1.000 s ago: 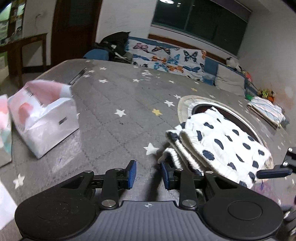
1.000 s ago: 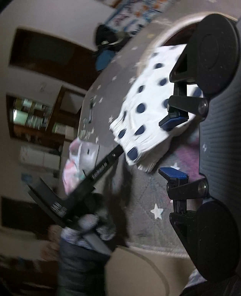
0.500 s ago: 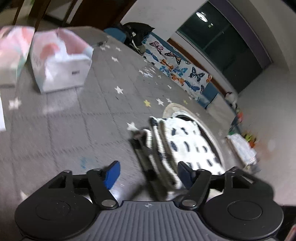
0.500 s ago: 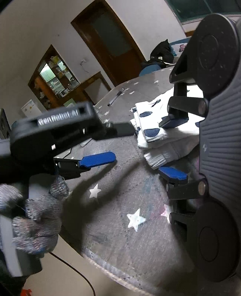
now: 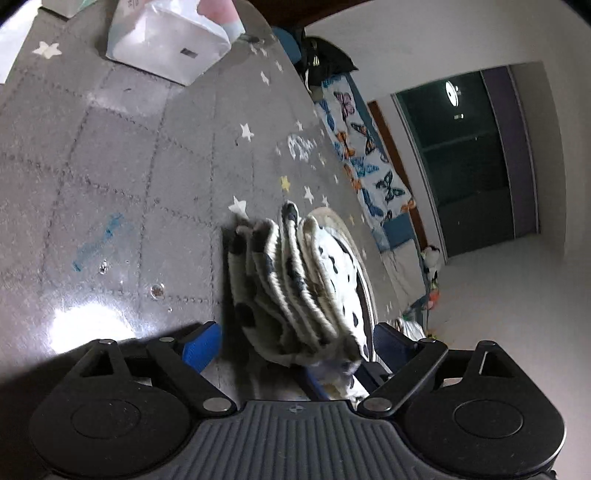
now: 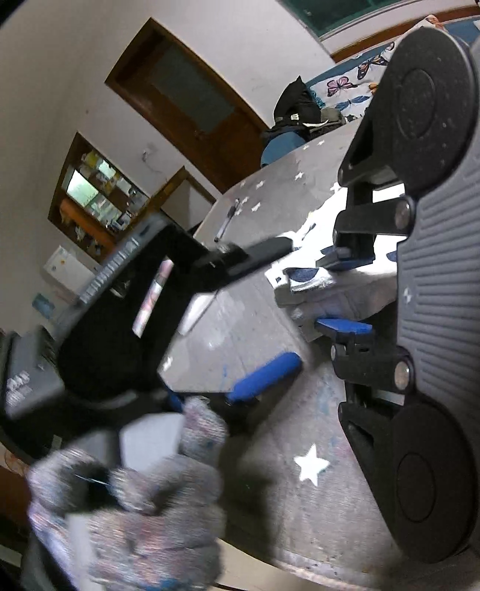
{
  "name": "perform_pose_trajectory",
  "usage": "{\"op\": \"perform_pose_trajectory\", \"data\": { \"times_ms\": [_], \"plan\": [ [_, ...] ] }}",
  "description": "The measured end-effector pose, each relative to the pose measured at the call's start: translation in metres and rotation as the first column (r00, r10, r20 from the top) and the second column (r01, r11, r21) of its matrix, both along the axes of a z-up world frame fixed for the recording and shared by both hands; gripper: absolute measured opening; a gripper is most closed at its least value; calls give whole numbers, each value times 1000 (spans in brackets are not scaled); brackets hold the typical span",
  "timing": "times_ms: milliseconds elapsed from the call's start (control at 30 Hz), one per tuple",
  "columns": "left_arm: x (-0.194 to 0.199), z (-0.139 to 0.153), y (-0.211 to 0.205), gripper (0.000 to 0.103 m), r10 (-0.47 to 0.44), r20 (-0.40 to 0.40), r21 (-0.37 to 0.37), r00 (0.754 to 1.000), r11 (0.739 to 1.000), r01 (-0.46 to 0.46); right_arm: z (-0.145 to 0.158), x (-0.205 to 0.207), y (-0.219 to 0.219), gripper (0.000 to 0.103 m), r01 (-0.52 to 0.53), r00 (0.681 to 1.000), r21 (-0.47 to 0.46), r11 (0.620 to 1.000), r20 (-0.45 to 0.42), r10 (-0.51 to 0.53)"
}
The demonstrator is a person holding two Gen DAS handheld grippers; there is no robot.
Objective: Fold clothes
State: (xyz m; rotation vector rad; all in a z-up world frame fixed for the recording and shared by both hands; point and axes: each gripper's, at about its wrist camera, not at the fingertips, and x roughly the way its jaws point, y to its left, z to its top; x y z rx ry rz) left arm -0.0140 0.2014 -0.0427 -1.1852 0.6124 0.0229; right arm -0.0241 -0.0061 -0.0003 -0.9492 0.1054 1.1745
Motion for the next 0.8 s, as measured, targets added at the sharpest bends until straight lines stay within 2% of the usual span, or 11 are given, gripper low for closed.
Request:
{"op": "perform_pose_trajectory", "data": {
  "times_ms": [133, 400, 467, 567, 633, 733, 800],
  "plan": [
    [3, -4, -2, 92, 1, 17, -81, 1000, 997, 1, 9, 4, -8, 24, 13, 1000, 26, 1000, -17, -12],
    [20, -6, -4, 90, 6, 34, -115, 999, 993, -2, 24, 4, -25, 21, 31, 999, 78, 996, -45, -28],
    [19, -10, -2, 84, 8, 40, -134, 999, 991, -2, 27, 6, -28, 21, 33, 998, 87, 996, -55, -28],
    [16, -16, 2, 68, 13, 41, -167, 999, 986, -6, 27, 7, -33, 21, 30, 997, 94, 995, -80, -22],
    [15, -22, 5, 53, 17, 32, -186, 999, 982, -11, 25, 5, -35, 21, 19, 996, 93, 995, -86, -11],
    [15, -25, 7, 41, 16, 25, -187, 1000, 982, -11, 20, 2, -37, 21, 22, 995, 91, 996, -103, -12],
    [15, -27, 8, 39, 11, 25, -184, 1000, 983, -6, 20, 9, -35, 22, 29, 991, 86, 996, -134, -18]
  ]
}}
